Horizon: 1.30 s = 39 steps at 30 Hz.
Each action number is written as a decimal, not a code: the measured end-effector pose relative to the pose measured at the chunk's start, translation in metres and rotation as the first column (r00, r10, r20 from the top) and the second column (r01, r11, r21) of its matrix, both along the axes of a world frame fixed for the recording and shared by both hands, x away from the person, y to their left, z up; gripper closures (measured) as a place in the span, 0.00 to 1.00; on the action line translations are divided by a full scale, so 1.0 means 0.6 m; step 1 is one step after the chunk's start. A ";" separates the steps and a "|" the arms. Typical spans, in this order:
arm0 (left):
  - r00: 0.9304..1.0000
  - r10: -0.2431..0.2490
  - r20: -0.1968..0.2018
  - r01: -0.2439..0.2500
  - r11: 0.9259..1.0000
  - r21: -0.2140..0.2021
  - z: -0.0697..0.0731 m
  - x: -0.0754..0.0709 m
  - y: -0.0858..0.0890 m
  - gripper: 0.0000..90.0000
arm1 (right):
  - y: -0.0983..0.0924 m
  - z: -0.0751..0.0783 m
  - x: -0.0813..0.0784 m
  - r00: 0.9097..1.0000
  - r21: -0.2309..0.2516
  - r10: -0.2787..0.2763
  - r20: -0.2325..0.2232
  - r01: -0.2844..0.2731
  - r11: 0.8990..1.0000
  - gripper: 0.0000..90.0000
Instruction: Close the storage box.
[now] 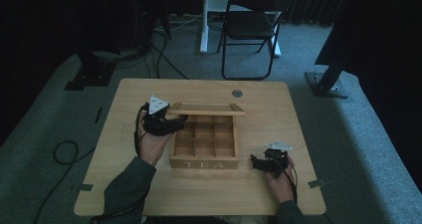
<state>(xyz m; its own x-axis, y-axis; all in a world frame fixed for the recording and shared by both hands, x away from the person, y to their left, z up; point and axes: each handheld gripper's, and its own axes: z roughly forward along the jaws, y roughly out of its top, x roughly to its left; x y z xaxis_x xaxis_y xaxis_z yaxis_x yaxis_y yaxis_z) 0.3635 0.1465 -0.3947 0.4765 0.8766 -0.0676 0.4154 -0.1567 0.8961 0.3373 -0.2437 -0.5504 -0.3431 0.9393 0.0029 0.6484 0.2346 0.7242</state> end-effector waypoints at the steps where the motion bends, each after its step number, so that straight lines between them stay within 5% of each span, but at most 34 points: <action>1: 1.000 0.001 0.002 -0.001 1.000 0.000 -0.003 -0.003 0.000 0.27 | 0.000 0.000 0.000 1.000 0.000 0.000 0.000 0.000 1.000 0.14; 16: 1.000 0.027 0.011 -0.027 1.000 0.006 -0.031 -0.031 -0.003 0.28 | 0.000 0.000 0.000 1.000 0.001 -0.001 -0.003 0.001 1.000 0.14; 39: 0.999 0.017 -0.032 -0.016 1.000 0.018 -0.070 -0.063 -0.001 0.28 | 0.000 0.000 0.000 1.000 0.001 -0.001 -0.001 0.001 1.000 0.14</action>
<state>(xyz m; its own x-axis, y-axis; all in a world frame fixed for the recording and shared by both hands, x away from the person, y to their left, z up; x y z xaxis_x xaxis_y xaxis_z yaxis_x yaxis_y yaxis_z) 0.3260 0.1460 -0.4370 0.4598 0.8855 -0.0667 0.4463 -0.1655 0.8794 0.3373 -0.2436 -0.5503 -0.3423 0.9396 0.0038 0.6491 0.2335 0.7240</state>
